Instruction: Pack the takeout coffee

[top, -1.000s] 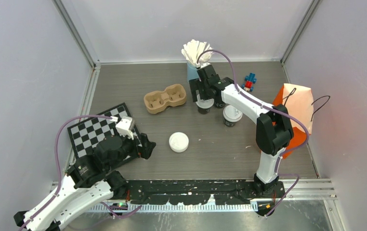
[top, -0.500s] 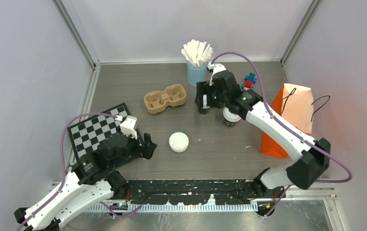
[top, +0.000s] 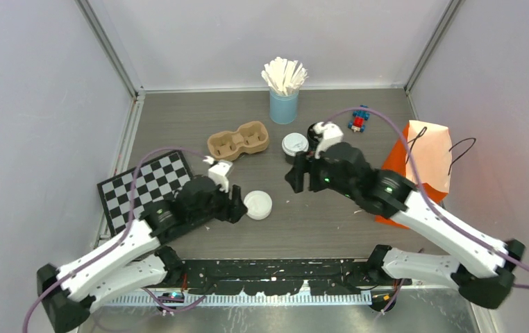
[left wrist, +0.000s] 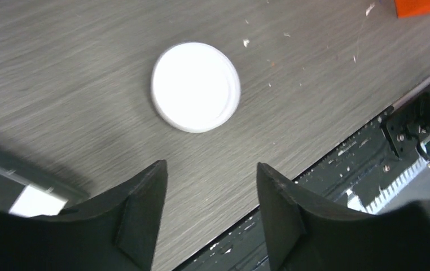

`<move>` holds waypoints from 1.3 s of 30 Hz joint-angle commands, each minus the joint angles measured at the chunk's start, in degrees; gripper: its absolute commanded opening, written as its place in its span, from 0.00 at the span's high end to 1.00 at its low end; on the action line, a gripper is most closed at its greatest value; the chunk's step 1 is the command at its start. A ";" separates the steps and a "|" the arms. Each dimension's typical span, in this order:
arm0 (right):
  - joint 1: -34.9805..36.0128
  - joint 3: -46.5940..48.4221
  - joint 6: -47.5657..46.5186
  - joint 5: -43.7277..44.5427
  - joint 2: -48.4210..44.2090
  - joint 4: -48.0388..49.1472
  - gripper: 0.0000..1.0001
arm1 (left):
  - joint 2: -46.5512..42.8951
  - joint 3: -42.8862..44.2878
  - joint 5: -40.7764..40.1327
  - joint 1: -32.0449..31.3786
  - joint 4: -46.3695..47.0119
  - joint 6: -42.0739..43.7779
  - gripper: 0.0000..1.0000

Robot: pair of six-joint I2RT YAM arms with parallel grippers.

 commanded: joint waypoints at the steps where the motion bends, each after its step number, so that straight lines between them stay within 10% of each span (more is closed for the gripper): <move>1: -0.02 -1.63 1.31 5.80 -10.88 -3.75 0.20 | 10.39 -0.33 10.49 -0.09 18.15 -1.28 0.45; 8: 0.04 -3.49 -0.83 10.58 -18.01 -6.99 0.09 | 29.25 -0.29 17.19 -0.18 43.02 -4.71 0.54; 18: 0.05 -2.67 -5.17 19.61 -17.84 -8.40 0.01 | 50.85 7.29 15.22 -1.14 49.52 -1.81 0.64; 29: 0.02 6.92 2.10 16.94 -22.81 -15.31 0.02 | 55.21 15.53 -1.96 -1.06 24.61 -2.42 0.61; 39: 0.00 21.14 -1.02 37.64 -18.81 -30.22 0.03 | 52.01 22.24 -8.63 -0.36 6.09 -1.05 0.61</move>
